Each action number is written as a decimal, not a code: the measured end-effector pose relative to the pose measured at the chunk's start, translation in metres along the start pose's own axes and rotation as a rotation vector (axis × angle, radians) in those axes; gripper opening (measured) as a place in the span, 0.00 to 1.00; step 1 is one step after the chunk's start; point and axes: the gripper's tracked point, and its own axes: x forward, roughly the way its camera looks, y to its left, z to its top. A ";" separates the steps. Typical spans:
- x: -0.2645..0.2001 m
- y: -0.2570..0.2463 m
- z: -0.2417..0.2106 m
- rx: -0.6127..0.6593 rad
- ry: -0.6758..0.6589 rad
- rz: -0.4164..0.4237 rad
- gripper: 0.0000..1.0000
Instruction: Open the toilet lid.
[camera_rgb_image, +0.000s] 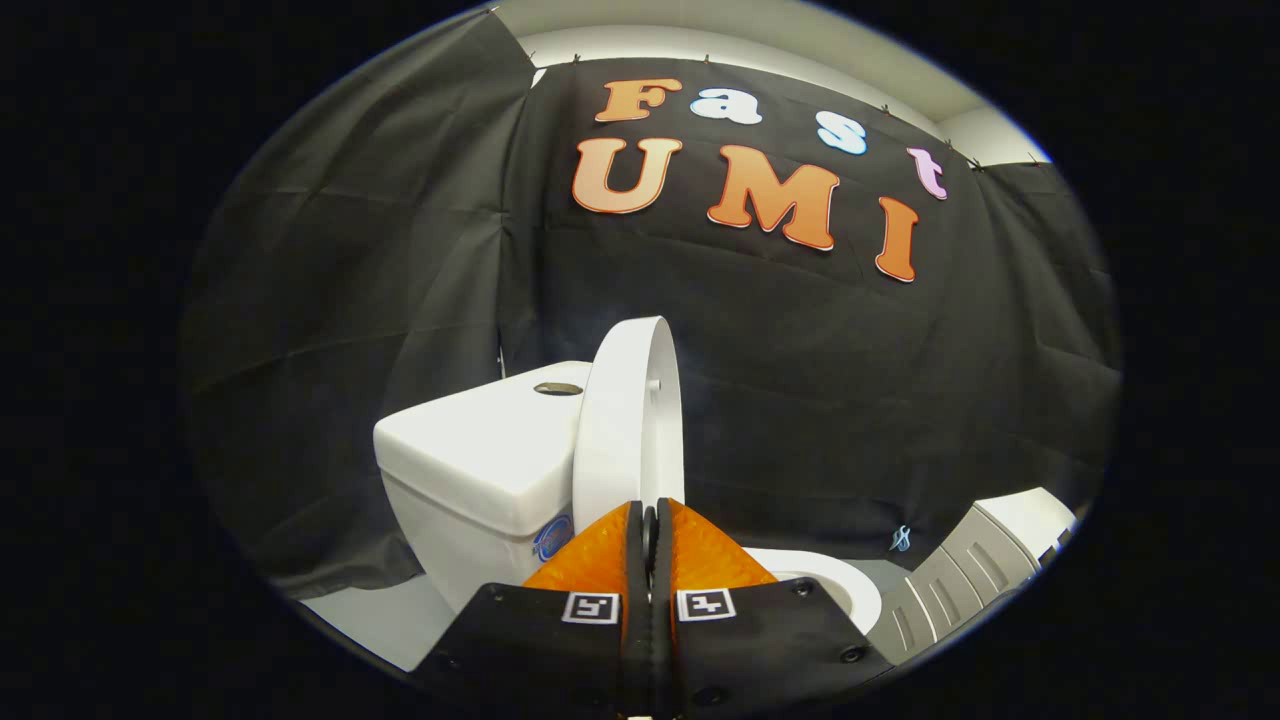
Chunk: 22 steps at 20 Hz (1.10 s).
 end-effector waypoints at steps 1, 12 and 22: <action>-0.001 0.000 0.001 -0.014 -0.003 -0.009 0.07; -0.001 0.006 0.002 -0.012 0.009 -0.016 0.10; 0.000 -0.025 0.021 0.058 0.004 0.002 0.73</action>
